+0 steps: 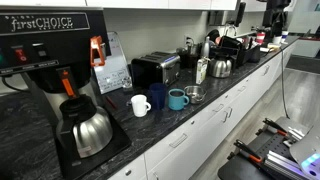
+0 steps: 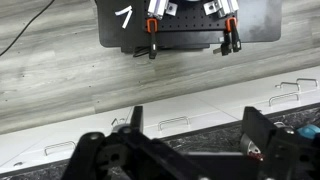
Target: Move the glass object to the front right side of the countertop
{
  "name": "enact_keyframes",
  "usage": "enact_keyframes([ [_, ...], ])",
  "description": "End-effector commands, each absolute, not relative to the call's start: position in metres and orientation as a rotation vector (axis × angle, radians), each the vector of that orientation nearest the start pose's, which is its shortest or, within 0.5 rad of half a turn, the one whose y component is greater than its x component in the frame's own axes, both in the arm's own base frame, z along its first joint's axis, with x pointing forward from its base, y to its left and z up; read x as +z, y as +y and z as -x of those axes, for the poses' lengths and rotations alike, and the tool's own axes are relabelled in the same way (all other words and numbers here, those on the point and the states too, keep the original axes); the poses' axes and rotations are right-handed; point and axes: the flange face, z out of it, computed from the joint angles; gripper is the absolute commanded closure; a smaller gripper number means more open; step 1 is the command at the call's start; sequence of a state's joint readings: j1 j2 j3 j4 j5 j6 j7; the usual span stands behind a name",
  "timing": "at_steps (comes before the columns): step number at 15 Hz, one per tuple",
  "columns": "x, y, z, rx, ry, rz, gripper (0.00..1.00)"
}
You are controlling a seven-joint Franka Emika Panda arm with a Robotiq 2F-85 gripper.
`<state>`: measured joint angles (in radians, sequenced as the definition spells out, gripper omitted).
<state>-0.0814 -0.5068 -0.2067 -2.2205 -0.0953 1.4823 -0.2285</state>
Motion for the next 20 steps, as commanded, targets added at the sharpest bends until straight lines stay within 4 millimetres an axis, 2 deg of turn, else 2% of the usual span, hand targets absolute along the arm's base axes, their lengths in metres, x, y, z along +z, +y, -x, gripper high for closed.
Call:
enact_keyframes([
  [1,0.548,-0.128,-0.353,0.357,0.029,3.059,0.0],
  [3,0.549,-0.122,-0.36,0.335,0.014,3.057,0.0],
  [5,0.552,-0.106,-0.367,0.294,-0.037,3.03,0.0],
  [7,0.556,-0.081,-0.373,0.253,-0.117,3.009,0.0],
  [9,0.559,-0.047,-0.375,0.22,-0.225,2.998,0.0],
  [12,0.558,-0.001,-0.385,0.113,-0.344,3.046,0.0],
  [13,0.559,-0.008,-0.384,0.174,-0.315,3.042,0.0],
  [15,0.558,0.006,-0.386,0.151,-0.351,3.054,0.0],
  [20,0.558,0.0,-0.385,0.143,-0.338,3.05,0.0],
])
